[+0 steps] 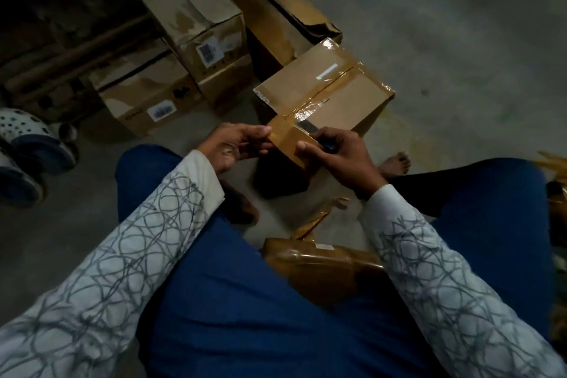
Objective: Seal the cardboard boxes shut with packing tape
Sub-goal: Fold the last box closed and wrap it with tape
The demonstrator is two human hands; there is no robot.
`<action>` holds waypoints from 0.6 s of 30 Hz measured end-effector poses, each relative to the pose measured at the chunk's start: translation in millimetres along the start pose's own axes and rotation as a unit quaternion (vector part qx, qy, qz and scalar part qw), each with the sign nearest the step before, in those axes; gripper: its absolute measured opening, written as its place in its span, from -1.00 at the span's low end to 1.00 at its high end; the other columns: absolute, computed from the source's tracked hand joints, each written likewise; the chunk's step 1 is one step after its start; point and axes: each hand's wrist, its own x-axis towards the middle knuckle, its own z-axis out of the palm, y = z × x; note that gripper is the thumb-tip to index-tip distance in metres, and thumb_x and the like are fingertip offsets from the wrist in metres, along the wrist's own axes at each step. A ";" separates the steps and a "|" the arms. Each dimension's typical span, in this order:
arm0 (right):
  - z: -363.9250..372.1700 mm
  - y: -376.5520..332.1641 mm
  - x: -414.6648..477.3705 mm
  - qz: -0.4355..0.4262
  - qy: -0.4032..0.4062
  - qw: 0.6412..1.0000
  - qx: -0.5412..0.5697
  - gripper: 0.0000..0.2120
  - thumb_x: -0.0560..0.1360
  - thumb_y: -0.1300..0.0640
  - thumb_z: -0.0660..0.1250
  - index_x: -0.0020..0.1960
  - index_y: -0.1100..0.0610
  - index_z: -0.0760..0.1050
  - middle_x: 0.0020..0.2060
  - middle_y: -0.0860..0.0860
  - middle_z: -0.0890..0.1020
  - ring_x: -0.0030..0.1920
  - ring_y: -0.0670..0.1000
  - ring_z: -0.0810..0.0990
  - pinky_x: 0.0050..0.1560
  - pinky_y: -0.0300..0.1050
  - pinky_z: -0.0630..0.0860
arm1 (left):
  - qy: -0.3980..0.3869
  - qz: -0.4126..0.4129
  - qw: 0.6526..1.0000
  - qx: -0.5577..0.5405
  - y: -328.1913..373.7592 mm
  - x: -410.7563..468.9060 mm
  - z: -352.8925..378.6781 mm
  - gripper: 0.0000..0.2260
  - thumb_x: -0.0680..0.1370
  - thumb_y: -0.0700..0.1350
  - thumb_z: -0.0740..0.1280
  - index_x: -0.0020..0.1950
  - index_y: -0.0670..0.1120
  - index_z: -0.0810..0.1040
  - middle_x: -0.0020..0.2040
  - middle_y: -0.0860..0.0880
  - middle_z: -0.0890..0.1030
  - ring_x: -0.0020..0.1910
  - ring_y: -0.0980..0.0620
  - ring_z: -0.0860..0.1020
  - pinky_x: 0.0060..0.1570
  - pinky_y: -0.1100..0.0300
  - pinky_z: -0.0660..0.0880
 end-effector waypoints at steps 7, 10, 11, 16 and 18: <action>16.3 19.0 4.7 0.074 0.038 0.995 -0.050 -0.52 0.44 -0.32 0.38 0.20 -0.04 0.59 0.09 -0.05 0.64 0.09 0.00 0.63 0.02 0.11 0.66 | 0.054 0.032 0.979 0.195 -6.4 50.8 10.2 -0.95 0.49 -0.14 0.51 -0.07 -0.03 0.69 -0.05 -0.04 0.72 -0.03 -0.02 0.67 -0.18 0.06 0.63; 30.4 19.8 13.7 0.097 0.041 0.993 -0.048 -0.47 0.44 -0.28 0.43 0.28 0.00 0.53 0.16 -0.03 0.61 0.11 0.00 0.61 0.03 0.07 0.67 | 0.081 0.026 0.980 0.181 -5.7 69.4 10.4 -0.94 0.48 -0.16 0.52 -0.16 -0.04 0.68 -0.16 -0.05 0.72 -0.08 -0.03 0.70 -0.29 0.13 0.60; 34.9 19.4 17.5 0.102 0.046 0.992 -0.056 -0.46 0.44 -0.26 0.44 0.31 0.00 0.51 0.17 -0.05 0.60 0.12 -0.01 0.59 0.05 0.03 0.66 | 0.096 0.029 0.979 0.177 -2.8 76.3 10.0 -0.94 0.48 -0.17 0.52 -0.17 -0.05 0.68 -0.19 -0.05 0.72 -0.12 -0.02 0.71 -0.34 0.16 0.58; 47.6 13.0 37.4 0.114 0.096 0.983 -0.111 -0.43 0.44 -0.28 0.44 0.31 0.05 0.54 0.09 -0.11 0.59 0.05 -0.06 0.60 -0.06 -0.25 0.56 | 0.177 0.062 0.972 0.140 18.4 108.1 1.0 -0.89 0.48 -0.20 0.49 -0.21 -0.03 0.65 -0.20 -0.06 0.71 -0.23 0.03 0.67 -0.46 0.22 0.55; 48.0 11.6 45.3 0.122 0.124 0.977 -0.122 -0.43 0.43 -0.33 0.42 0.27 0.04 0.57 0.08 -0.09 0.63 0.01 -0.09 0.61 -0.15 -0.40 0.47 | 0.189 0.069 0.968 0.151 20.0 121.6 -2.0 -0.90 0.47 -0.16 0.51 -0.22 -0.02 0.66 -0.22 -0.04 0.71 -0.24 0.04 0.67 -0.45 0.19 0.55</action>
